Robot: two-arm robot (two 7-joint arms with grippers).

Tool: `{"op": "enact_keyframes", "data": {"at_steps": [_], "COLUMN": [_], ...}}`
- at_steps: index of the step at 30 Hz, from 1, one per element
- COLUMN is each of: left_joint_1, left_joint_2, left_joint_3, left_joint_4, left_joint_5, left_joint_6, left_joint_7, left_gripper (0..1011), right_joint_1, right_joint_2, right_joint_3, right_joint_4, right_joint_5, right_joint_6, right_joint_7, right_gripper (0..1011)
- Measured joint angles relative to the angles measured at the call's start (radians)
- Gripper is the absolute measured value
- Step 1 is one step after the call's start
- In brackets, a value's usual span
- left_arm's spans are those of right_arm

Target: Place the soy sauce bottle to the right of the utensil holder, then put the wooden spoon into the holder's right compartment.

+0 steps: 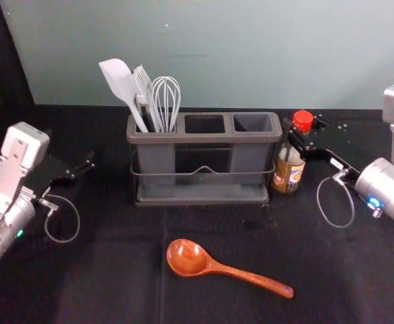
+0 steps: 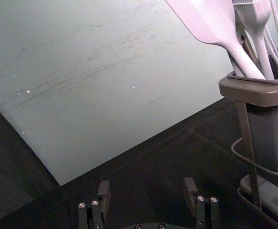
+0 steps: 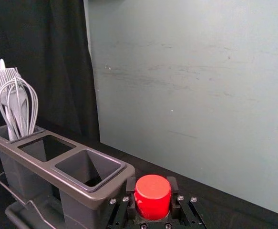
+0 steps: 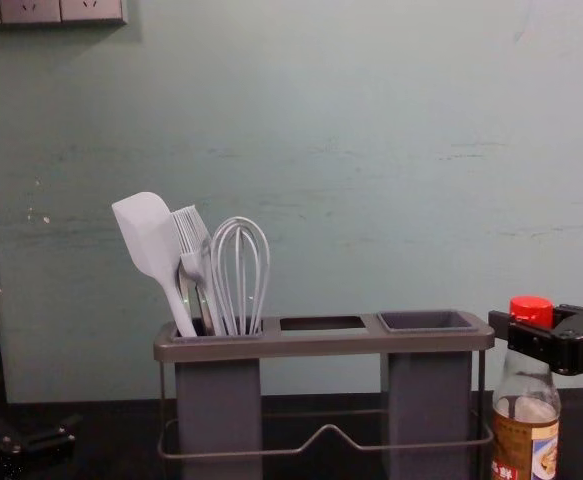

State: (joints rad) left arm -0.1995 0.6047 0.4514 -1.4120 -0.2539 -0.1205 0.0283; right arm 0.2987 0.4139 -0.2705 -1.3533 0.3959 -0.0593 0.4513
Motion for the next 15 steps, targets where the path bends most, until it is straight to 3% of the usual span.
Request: {"op": "enact_keyframes", "data": {"at_steps": [5,15], "left_joint_1": [0.0,0.0], "left_joint_2": [0.0,0.0], "left_joint_3": [0.0,0.0], "left_joint_4": [0.0,0.0], "left_joint_5": [0.0,0.0], "left_joint_6": [0.0,0.0], "left_joint_7": [0.0,0.0], "left_gripper": [1005,1005], "right_joint_1": [-0.003,-0.019], "right_joint_2": [0.001,0.01], "right_joint_3": [0.003,0.015], "right_joint_4": [-0.004,-0.032], "right_joint_5": [0.001,0.003], "right_joint_6": [0.005,0.008], "right_joint_7": [-0.003,-0.015], "right_gripper": [433,756]}}
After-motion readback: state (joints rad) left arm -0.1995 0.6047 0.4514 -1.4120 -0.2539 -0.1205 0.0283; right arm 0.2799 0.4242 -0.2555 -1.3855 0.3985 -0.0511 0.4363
